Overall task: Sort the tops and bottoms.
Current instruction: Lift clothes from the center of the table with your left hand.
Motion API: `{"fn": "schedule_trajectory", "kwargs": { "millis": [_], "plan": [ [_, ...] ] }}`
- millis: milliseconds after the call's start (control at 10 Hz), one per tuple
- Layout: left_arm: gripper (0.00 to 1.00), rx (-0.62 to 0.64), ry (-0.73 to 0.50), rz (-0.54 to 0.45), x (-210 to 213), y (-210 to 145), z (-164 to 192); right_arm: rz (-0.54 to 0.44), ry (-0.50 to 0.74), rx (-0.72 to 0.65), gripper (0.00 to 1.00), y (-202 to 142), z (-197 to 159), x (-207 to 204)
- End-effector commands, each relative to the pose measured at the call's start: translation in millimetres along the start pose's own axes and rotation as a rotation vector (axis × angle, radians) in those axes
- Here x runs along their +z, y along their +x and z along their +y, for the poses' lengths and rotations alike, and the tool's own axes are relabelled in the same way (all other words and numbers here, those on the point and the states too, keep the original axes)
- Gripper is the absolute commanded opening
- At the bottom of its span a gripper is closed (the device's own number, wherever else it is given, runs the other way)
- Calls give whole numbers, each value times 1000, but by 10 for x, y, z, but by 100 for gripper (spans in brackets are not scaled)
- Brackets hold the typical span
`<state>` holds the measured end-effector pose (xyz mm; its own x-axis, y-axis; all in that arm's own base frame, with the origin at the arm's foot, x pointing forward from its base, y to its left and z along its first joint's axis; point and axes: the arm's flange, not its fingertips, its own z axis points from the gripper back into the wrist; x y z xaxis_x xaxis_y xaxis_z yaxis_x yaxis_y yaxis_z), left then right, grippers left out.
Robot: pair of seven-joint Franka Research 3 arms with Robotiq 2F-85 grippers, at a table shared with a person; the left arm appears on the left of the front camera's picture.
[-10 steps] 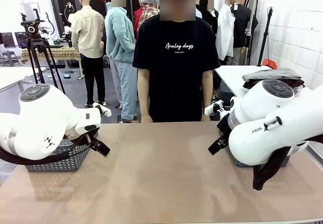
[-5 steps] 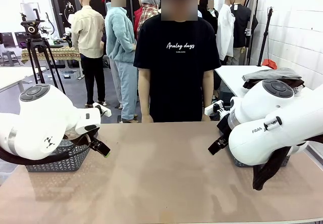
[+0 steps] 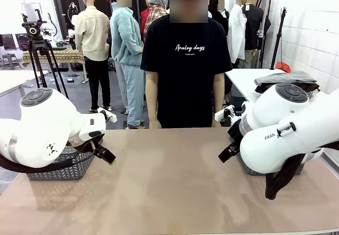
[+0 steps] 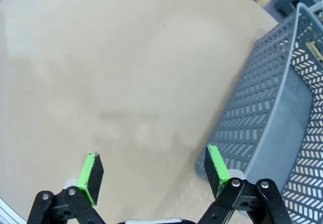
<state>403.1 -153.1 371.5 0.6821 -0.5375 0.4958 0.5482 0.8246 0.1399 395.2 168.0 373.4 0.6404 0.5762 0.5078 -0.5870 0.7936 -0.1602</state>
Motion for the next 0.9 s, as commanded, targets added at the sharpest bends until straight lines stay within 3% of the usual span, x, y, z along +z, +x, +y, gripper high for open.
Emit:
{"fn": "schedule_trajectory", "kwargs": {
  "millis": [0,800],
  "plan": [
    [100,3,0,0,0,-4,16,0,0,-1,100,0,-1,0],
    [100,3,0,0,0,-4,16,0,0,-1,100,0,-1,0]
  ]
}}
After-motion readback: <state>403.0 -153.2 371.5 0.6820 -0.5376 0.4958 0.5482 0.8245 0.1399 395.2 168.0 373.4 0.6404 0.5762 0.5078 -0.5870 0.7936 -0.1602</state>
